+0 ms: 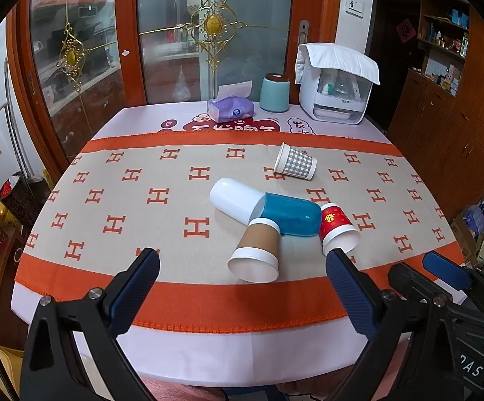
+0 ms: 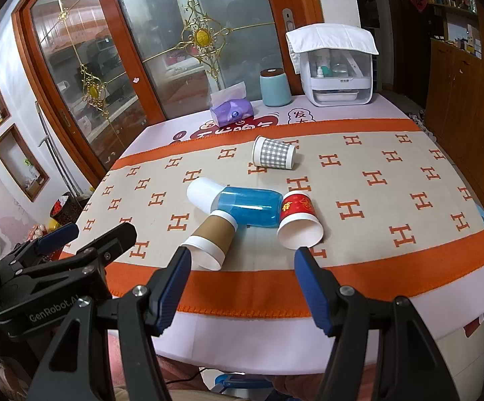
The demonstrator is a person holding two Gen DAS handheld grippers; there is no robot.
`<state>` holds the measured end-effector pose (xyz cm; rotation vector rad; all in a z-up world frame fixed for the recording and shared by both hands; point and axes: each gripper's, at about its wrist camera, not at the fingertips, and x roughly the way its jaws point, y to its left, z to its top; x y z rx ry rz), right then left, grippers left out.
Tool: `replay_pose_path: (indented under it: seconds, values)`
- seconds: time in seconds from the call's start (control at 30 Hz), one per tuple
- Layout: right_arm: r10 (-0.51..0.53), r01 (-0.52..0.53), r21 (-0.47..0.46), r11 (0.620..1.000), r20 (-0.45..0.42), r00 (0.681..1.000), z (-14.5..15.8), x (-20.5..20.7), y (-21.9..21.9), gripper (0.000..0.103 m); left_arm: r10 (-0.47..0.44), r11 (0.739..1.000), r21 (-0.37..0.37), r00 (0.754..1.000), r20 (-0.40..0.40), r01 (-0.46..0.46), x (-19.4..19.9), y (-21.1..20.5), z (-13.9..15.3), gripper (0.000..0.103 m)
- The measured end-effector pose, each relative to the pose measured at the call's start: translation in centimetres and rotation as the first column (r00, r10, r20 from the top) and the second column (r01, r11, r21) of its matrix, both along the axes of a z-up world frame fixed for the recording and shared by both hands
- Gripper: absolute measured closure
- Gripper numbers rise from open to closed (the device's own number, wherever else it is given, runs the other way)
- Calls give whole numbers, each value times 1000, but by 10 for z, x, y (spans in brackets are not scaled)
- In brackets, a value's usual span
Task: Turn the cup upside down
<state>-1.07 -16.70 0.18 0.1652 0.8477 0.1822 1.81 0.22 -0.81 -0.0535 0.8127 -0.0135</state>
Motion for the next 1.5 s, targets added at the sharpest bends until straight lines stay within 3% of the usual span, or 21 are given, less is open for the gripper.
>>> replay_pose_path:
  seconds: [1.2, 1.5]
  values:
    - [2, -2, 2, 1000, -15, 1000, -4, 3, 3, 38, 13, 1000, 8, 1000, -25, -12, 2, 4, -11, 5]
    - [4, -4, -13, 1000, -8, 1000, -6, 5, 5, 38, -6, 1000, -1, 998, -61, 6, 17, 7, -15, 3]
